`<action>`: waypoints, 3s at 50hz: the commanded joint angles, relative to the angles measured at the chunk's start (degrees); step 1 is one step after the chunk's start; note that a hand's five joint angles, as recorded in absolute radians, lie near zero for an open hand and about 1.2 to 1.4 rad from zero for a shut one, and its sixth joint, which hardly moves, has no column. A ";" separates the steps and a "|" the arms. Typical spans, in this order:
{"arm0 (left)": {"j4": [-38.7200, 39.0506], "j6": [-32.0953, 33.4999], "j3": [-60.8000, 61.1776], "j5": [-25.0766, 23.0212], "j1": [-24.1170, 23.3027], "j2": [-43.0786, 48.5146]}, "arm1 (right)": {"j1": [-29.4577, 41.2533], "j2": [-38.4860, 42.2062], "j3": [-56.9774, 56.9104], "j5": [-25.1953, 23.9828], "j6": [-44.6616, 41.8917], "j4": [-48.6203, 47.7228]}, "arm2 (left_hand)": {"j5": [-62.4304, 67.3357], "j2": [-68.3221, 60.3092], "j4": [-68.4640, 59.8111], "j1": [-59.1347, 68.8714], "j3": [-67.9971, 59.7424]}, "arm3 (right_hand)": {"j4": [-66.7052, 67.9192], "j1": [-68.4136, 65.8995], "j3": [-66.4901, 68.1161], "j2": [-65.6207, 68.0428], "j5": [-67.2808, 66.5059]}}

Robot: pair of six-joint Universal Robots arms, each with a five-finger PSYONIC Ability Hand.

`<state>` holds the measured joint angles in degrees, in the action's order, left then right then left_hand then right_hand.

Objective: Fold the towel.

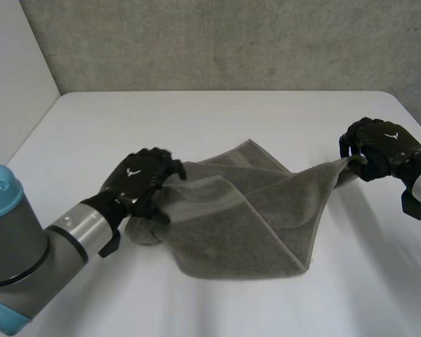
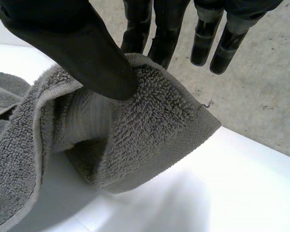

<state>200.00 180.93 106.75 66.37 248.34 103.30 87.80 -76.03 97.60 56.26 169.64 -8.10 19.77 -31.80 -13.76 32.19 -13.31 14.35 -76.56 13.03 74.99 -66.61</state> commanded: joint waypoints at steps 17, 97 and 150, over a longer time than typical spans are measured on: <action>-33.01 12.87 -51.56 6.14 -14.46 33.55 | 0.53 0.62 1.10 0.08 -0.01 -0.07 | 3.66 -1.63 3.76 1.24 3.31 | -4.35 -3.44 -3.03 5.01 -3.39; -36.72 20.16 -46.59 10.62 -13.68 22.59 | 0.88 3.61 1.11 0.08 -4.14 0.63 | 50.23 -48.20 3.76 47.81 3.31 | -4.35 -3.44 -3.03 5.01 -3.39; -34.68 20.96 -20.36 10.10 -1.19 7.01 | 0.79 4.05 1.72 -0.10 -4.23 0.55 | 40.83 -38.80 3.76 38.41 3.31 | -4.35 -3.44 -3.03 5.01 -3.39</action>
<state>162.67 201.80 79.36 76.60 245.85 116.18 88.58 -71.97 99.22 56.25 165.42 -7.58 59.10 -68.55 -13.76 68.57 -13.31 14.35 -76.56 13.02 74.99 -66.84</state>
